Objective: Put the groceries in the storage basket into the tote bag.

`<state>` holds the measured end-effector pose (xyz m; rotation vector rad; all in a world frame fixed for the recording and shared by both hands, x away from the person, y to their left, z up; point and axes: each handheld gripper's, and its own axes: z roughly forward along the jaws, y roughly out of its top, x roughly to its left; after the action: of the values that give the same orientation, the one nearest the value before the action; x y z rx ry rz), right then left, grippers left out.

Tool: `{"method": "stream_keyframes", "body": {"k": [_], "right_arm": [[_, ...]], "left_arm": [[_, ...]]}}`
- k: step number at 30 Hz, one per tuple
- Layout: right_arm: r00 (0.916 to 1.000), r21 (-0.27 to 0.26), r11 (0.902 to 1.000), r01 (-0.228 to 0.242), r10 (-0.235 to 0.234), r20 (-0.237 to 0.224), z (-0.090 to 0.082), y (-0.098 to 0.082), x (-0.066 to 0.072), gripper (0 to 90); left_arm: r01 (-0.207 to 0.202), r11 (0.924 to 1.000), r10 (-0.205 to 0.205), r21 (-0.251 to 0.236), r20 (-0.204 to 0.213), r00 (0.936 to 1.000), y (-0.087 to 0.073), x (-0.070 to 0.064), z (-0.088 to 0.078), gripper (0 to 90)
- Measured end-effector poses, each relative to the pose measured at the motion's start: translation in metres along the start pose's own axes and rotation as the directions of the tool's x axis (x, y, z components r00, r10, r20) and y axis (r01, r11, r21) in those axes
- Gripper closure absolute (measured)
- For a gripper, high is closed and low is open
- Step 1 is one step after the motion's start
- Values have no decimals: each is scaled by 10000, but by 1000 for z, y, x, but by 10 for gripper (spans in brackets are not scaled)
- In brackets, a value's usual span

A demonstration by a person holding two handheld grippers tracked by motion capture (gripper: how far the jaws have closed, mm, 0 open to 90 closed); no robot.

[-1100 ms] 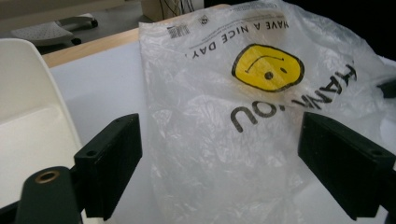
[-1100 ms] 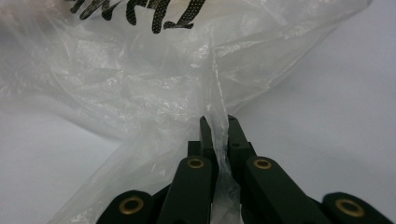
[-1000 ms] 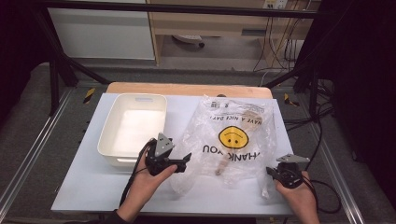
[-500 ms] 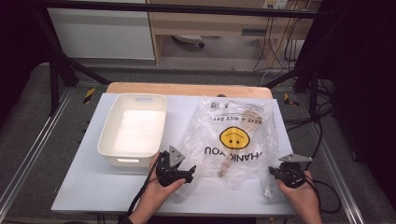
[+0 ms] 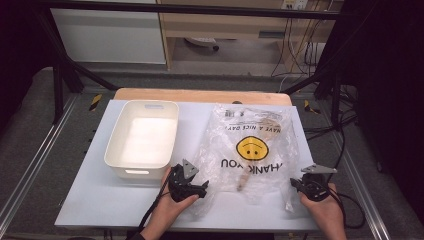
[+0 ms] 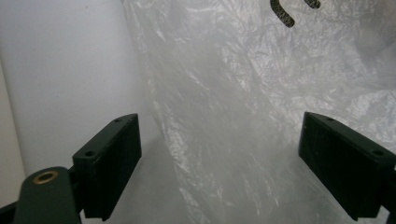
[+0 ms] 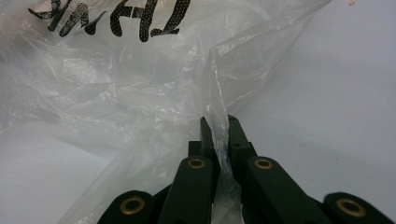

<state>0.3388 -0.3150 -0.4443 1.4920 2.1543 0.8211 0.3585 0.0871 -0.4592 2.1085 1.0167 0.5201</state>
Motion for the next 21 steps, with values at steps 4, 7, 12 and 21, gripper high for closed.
{"method": "stream_keyframes", "body": {"k": [4,7,12,21], "right_arm": [[10000,-13,10000,-31,31,-40,0,-1,0,900],[10000,17,10000,-1,1,-85,0,-1,0,900],[9999,72,10000,29,-28,-164,0,-1,2,900],[9997,31,10000,73,-72,-229,1,-1,4,900]], "left_arm": [[134,9992,-146,386,316,9994,0,1,3,131],[220,9991,-239,368,523,9983,0,3,2,138],[-92,9995,76,301,536,9985,-3,-2,-2,218],[-468,9989,473,-79,920,9946,-5,-6,-6,584]]}}
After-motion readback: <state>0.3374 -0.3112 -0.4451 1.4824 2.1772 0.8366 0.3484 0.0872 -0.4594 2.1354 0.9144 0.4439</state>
